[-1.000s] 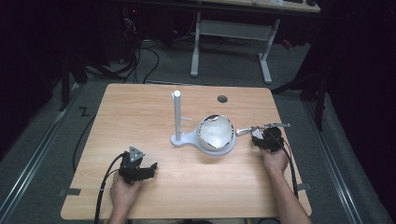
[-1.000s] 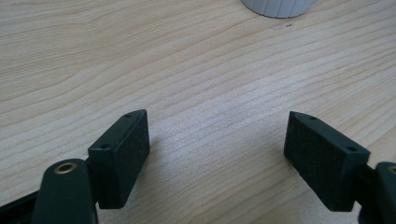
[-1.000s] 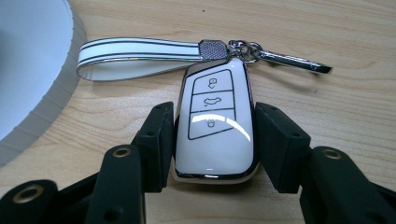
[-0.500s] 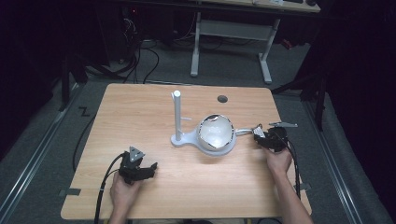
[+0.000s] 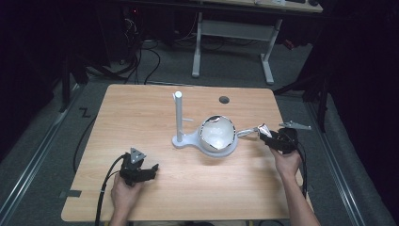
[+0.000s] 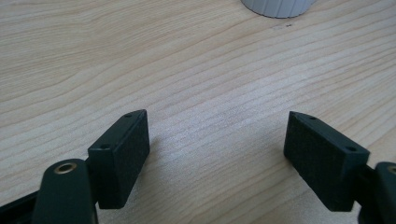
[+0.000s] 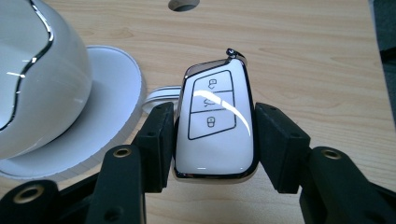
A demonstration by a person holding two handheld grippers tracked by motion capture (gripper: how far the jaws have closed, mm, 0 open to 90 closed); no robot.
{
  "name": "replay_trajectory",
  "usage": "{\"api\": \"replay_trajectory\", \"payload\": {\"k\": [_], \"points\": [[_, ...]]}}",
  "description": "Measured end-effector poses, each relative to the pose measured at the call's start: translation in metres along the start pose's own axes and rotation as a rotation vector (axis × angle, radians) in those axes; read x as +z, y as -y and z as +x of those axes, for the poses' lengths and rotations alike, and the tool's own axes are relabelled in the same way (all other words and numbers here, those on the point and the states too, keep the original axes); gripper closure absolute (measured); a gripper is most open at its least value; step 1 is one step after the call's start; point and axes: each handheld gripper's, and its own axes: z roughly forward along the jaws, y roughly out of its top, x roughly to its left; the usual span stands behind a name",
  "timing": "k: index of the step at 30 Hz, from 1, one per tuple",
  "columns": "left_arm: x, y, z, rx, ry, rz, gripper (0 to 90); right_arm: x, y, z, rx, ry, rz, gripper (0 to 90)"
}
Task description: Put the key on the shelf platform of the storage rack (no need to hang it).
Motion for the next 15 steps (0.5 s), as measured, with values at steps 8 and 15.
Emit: {"api": "replay_trajectory", "payload": {"k": [8, 15], "points": [[0.000, 0.000, 0.000, 0.000, 0.000, 0.000, 22.9, -0.016, -0.003, 0.006, -0.027, -0.034, -0.038, 50.3], [0.000, 0.000, 0.000, 0.000, 0.000, 0.000, 22.9, -0.032, -0.006, 0.011, -0.042, -0.034, -0.080, 50.3]]}}
